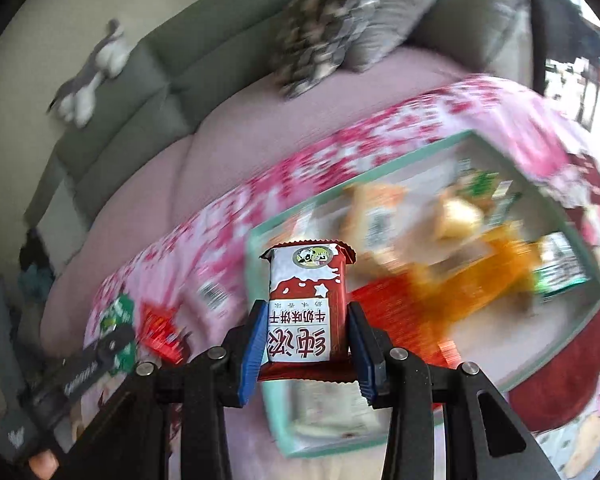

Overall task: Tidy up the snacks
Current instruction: 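Carry the biscuit box and red milk biscuit packet over the tray with both tools, then open both tools to drop the biscuit box and red packet into the tray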

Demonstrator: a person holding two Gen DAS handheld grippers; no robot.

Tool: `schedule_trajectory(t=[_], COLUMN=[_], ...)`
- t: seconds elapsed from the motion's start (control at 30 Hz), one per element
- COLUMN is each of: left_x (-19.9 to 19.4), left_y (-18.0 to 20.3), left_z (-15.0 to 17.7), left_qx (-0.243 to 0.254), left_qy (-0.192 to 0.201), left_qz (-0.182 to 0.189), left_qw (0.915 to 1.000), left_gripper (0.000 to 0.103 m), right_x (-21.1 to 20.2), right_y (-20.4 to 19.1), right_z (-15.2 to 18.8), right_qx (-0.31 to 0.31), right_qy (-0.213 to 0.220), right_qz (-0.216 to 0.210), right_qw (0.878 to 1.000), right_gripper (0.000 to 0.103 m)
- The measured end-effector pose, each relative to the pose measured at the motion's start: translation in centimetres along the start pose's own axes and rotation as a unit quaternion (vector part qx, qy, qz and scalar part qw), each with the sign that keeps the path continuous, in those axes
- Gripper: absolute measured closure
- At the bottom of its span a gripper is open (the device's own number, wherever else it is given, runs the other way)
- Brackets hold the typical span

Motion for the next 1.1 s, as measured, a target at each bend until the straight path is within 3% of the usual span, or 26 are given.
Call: schedule_trajectory(t=[0.2,0.4,0.67,1.1], left_x=[-0.1,0.7,2.5,2.6], left_y=[6.5,10.6,12.5,12.9], left_z=[-0.1,0.7,2.2,2.6], left_qx=[0.059,0.098,0.129,0.138], left_qy=[-0.002,-0.016,-0.038,-0.037], left_qz=[0.042,0.064,0.06,0.058], left_qw=[0.9974,0.993,0.989,0.988], left_gripper=[0.061,0.061,0.061,0.061], right_x=[-1.1,-1.0,-0.6,0.1], right_y=[4.1,5.3,5.2,4.9], right_z=[-1.3,-1.6,-1.4,-1.0], right_qx=[0.037,0.043,0.039,0.03], right_qy=[0.018,0.021,0.013,-0.003], right_qz=[0.024,0.026,0.023,0.02], right_qw=[0.999,0.999,0.999,0.999], right_gripper=[0.061,0.061,0.061,0.061])
Point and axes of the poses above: each gripper's, at about its wrist camera, not at the fingertips, and x roughly the way its jaws point, y to its right, z to its underside, the point moved 2 cm from there along x, roughly the way its jaws point, and after that the axes turned 3 degrees about -x, right-handed, at the moved point
